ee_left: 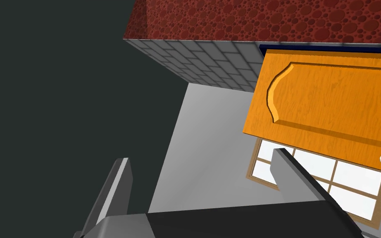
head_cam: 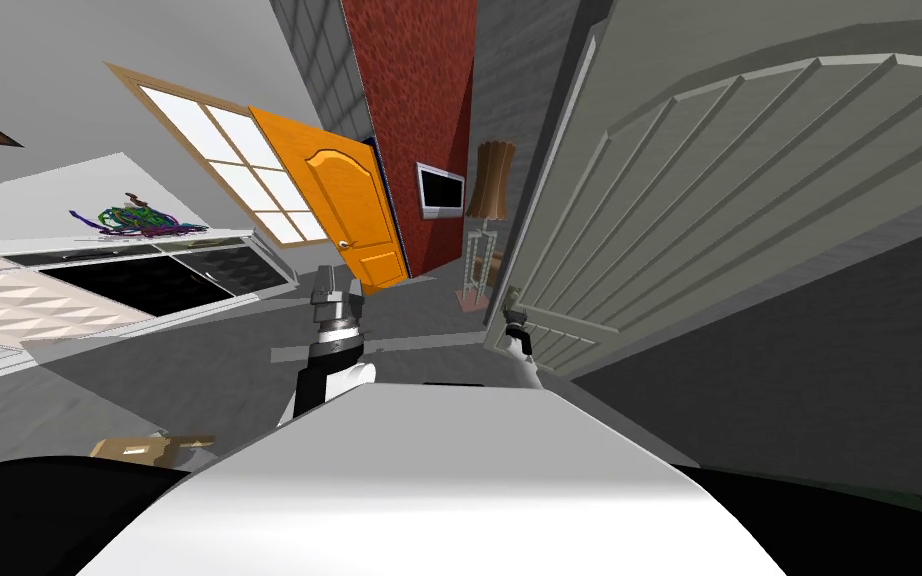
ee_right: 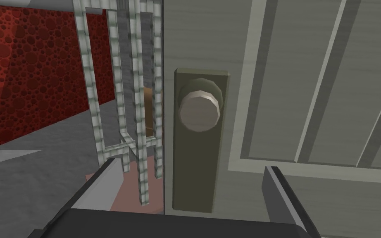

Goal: Pull the door open

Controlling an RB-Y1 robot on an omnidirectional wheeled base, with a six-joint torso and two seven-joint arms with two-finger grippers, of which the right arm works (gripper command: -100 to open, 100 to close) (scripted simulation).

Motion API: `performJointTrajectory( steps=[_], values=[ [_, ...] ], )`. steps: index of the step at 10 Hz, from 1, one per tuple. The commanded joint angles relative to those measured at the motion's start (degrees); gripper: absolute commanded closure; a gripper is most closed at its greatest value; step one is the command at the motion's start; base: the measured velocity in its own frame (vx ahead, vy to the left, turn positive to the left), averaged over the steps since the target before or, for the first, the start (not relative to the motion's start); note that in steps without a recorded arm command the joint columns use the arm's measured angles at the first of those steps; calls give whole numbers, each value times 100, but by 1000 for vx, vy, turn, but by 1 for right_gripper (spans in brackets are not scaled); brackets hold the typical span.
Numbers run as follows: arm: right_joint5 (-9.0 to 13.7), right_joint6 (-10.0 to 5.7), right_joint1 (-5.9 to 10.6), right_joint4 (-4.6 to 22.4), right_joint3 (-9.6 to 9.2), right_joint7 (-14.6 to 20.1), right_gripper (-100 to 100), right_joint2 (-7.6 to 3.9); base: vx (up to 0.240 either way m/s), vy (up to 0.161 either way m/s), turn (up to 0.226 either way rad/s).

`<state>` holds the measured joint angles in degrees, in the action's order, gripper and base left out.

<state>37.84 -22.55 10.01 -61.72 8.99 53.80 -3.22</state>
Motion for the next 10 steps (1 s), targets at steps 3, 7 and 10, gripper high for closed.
performJointTrajectory(
  steps=[3, 7, 10],
  values=[
    [120, -12, -123, 77, 112, 335, -100, -454, 159, 12, 158],
    [193, -20, -197, 124, 179, 537, -100, -721, 140, -5, 76],
    [245, 28, -235, 92, 258, 603, -100, -860, 79, -23, 66]
  ],
)
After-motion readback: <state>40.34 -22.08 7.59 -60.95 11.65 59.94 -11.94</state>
